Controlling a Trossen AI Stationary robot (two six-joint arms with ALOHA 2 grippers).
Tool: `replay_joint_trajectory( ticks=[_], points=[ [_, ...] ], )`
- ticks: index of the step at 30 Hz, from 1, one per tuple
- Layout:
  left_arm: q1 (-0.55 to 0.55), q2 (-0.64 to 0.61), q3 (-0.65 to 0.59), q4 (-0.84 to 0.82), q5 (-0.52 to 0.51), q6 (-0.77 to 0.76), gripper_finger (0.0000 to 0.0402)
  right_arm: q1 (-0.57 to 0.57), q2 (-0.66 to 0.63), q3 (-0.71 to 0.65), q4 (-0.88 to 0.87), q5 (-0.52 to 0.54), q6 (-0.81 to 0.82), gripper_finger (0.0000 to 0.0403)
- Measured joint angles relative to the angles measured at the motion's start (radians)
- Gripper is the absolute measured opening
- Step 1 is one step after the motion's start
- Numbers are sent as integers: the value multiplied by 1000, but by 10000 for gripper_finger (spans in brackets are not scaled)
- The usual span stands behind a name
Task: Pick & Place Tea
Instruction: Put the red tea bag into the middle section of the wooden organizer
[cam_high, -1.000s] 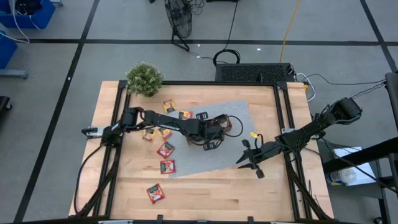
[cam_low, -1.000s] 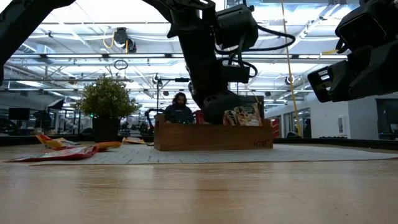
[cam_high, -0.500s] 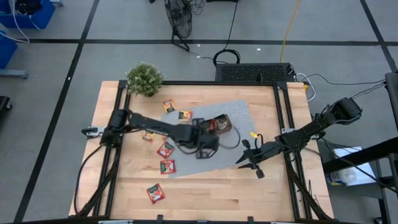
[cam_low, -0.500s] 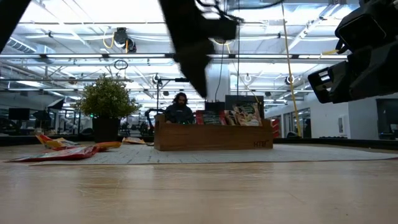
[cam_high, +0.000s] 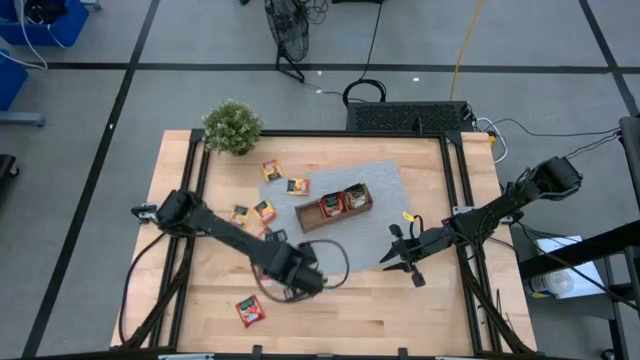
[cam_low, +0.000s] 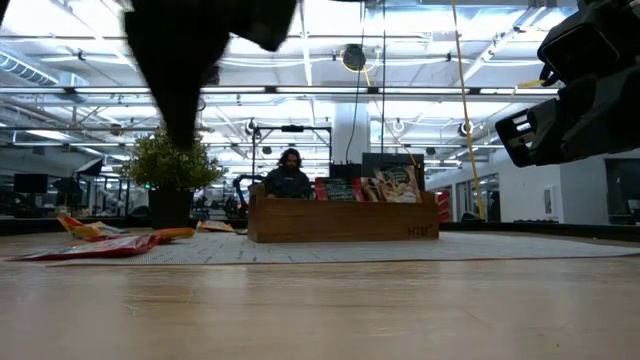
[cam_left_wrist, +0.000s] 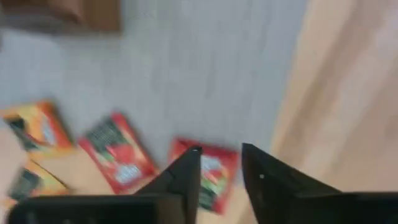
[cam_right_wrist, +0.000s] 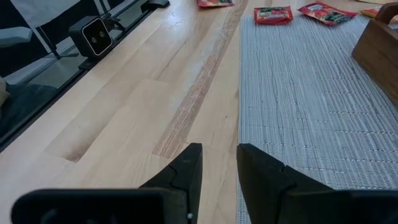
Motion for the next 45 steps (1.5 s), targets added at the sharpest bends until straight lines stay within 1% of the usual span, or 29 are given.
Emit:
replay_joint_trajectory(
  ticks=[2, 4, 6, 9, 13, 17, 21, 24, 26, 29, 34, 38, 45],
  points=[
    [-42, -1, -14, 30, 27, -34, 144, 0, 0, 0, 0, 0, 0, 91],
    [-92, -1, -26, 73, 76, -86, 165, 0, 0, 0, 0, 0, 0, 91],
    [-142, 0, -35, 105, 138, -176, 182, 0, 0, 0, 0, 0, 0, 91],
    [-217, 0, -37, 128, 174, -363, 199, 0, 0, 0, 0, 0, 0, 91],
    [-312, 0, -37, 166, 144, -546, 208, 0, 0, 0, 0, 0, -3, 91],
    [-391, 0, -37, 165, 83, -670, 209, 0, 0, 0, 4, 1, -4, 91],
    [-430, -1, -49, 150, 46, -769, 209, 0, 0, -1, 47, 1, -21, 91],
    [-441, -1, -92, 151, 44, -821, 209, 0, 0, -1, 79, 0, -37, 91],
    [-440, -1, -134, 170, 70, -840, 209, 0, 0, -1, 83, 0, -51, 91],
    [-434, -1, -203, 234, 111, -845, 209, 0, 0, -1, 83, 0, -57, 91],
    [-431, -1, -273, 379, 115, -832, 209, 0, 0, -1, 83, 1, -72, 91],
    [-431, -3, -318, 444, 115, -838, 209, 0, 0, -1, 83, 1, -72, 91],
    [-428, -10, -390, 470, 127, -891, 209, 0, 0, -1, 83, 1, -71, 91]
  ],
)
